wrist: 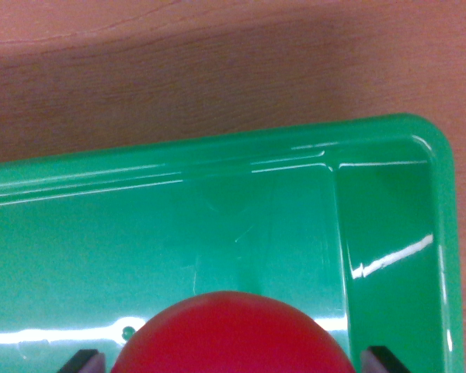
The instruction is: Pick fruit
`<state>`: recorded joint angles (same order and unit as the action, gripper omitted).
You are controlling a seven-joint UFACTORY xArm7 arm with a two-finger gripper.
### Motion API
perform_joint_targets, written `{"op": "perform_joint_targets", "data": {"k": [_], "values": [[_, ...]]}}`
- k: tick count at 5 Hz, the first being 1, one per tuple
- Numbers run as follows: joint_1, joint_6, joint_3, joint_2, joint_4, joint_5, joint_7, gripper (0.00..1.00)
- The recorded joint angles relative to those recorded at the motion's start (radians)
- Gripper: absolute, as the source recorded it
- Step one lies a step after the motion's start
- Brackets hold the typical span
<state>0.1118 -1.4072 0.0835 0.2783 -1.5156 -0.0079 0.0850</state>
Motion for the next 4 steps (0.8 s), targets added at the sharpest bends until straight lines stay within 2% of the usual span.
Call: {"op": "perform_joint_targets", "data": {"k": [1,2,3,4], "values": [[-0.0004,-0.043,0.001,-0.014,-0.029,-0.0011,0.000,1.00],[-0.0004,-0.043,0.001,-0.014,-0.029,-0.0011,0.000,1.00],[-0.0007,-0.084,0.001,-0.027,-0.057,-0.0021,0.000,1.00],[-0.0007,-0.084,0.001,-0.027,-0.057,-0.0021,0.000,1.00]]}}
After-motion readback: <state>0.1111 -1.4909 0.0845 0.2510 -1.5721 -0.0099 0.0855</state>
